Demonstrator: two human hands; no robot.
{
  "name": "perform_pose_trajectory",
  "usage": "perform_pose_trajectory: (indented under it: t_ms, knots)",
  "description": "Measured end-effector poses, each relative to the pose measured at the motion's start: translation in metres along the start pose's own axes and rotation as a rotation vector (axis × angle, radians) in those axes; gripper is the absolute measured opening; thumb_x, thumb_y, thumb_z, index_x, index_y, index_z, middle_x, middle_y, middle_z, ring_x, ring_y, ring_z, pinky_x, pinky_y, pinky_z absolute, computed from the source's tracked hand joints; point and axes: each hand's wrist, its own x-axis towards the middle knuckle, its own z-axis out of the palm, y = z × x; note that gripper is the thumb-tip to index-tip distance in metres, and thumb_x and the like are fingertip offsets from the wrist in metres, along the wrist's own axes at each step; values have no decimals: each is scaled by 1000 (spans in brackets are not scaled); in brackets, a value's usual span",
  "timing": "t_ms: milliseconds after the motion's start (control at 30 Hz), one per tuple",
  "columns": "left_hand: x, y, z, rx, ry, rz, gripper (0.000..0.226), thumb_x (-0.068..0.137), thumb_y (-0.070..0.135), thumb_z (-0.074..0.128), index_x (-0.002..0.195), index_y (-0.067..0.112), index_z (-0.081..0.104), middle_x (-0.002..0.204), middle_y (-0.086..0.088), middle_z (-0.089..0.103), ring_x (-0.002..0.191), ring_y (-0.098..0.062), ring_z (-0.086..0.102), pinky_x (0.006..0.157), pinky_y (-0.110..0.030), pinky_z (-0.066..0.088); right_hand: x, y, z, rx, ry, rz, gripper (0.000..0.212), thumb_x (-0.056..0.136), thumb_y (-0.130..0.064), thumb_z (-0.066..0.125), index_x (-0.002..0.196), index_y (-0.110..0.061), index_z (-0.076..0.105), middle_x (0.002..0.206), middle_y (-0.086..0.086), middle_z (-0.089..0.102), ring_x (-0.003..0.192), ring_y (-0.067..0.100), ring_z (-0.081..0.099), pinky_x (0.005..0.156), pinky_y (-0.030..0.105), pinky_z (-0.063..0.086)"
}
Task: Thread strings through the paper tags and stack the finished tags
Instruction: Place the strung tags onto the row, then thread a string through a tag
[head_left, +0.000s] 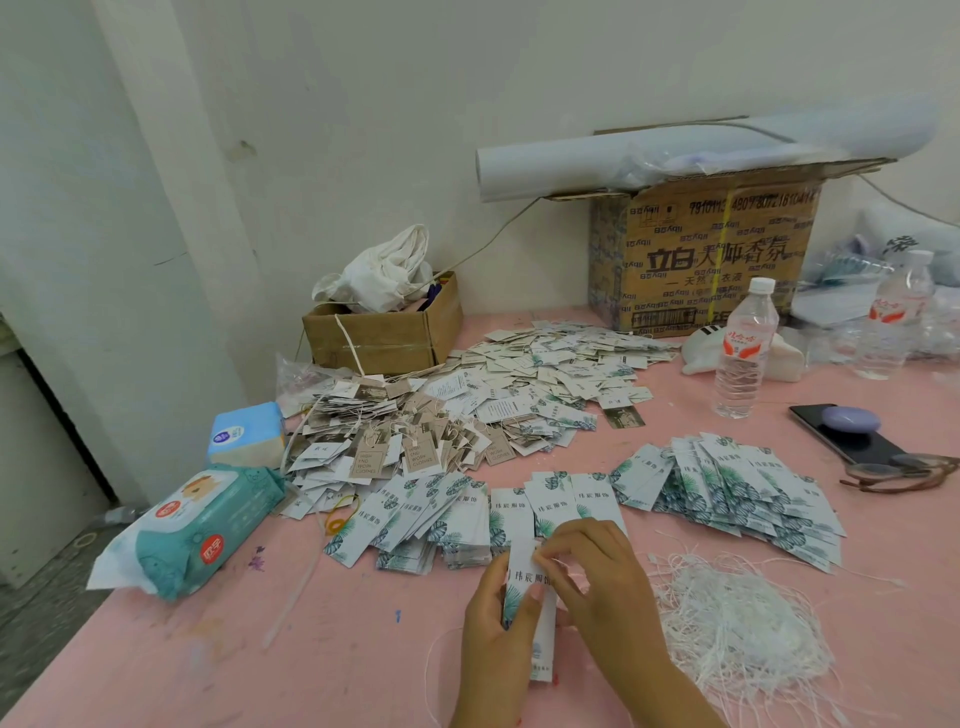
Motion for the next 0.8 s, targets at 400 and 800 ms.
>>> perform_pose_trajectory:
  t_ms: [400, 800]
  knots:
    - [-2, 7, 1, -16, -2, -52, 34, 92, 2, 60, 116, 25, 65, 99, 0, 76, 89, -21, 71, 74, -31, 58, 1, -2, -1, 1, 54, 35, 23, 66, -4, 85, 77, -16, 68, 84, -8, 63, 84, 5, 49, 69, 19, 42]
    - [-9, 23, 2, -66, -48, -106, 25, 94, 7, 60, 112, 22, 67, 88, -12, 74, 70, -29, 73, 42, -32, 53, 0, 1, -2, -18, 99, -20, 20, 65, -5, 84, 77, -16, 73, 83, -7, 63, 83, 7, 49, 70, 17, 40]
